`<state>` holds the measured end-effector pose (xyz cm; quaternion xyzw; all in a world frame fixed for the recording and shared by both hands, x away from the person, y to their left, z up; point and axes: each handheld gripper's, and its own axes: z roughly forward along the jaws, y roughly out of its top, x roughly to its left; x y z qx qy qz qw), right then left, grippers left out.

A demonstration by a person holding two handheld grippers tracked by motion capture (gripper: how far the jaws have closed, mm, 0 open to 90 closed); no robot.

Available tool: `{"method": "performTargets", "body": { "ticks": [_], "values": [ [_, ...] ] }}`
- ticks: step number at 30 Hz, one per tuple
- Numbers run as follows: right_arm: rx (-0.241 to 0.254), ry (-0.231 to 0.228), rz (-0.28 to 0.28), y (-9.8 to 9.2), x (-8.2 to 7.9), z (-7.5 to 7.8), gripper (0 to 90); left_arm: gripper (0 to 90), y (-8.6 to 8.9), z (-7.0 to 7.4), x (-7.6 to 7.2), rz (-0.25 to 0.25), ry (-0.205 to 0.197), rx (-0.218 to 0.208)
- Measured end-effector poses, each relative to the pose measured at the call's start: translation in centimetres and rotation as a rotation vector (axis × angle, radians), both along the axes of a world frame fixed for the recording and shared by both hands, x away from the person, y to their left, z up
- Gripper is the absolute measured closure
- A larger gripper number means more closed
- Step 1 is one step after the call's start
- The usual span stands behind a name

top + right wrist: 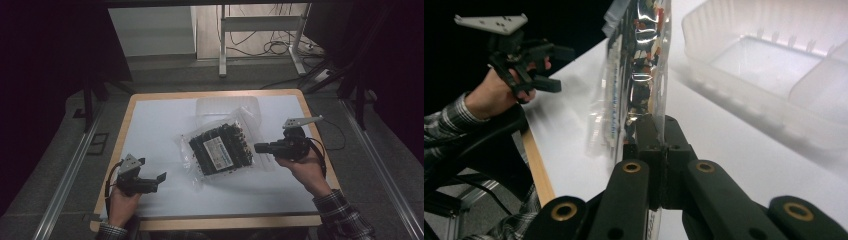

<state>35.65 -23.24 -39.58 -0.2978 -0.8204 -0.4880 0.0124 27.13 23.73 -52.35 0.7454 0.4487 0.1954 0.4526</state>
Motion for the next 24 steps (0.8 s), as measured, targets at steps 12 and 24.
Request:
{"method": "performTargets", "body": {
  "ticks": [12,24],
  "values": [
    [-0.03,-0.055,0.0,0.1,0.1,3.8,89.2,0.0,0.0,0.0,0.1,0.001,0.003,0.005],
    [-0.034,-0.087,-0.057,-0.2,1.3,6.6,89.2,0.0,-0.1,-0.1,0.1,-0.005,0.005,0.012]
  ]
}}
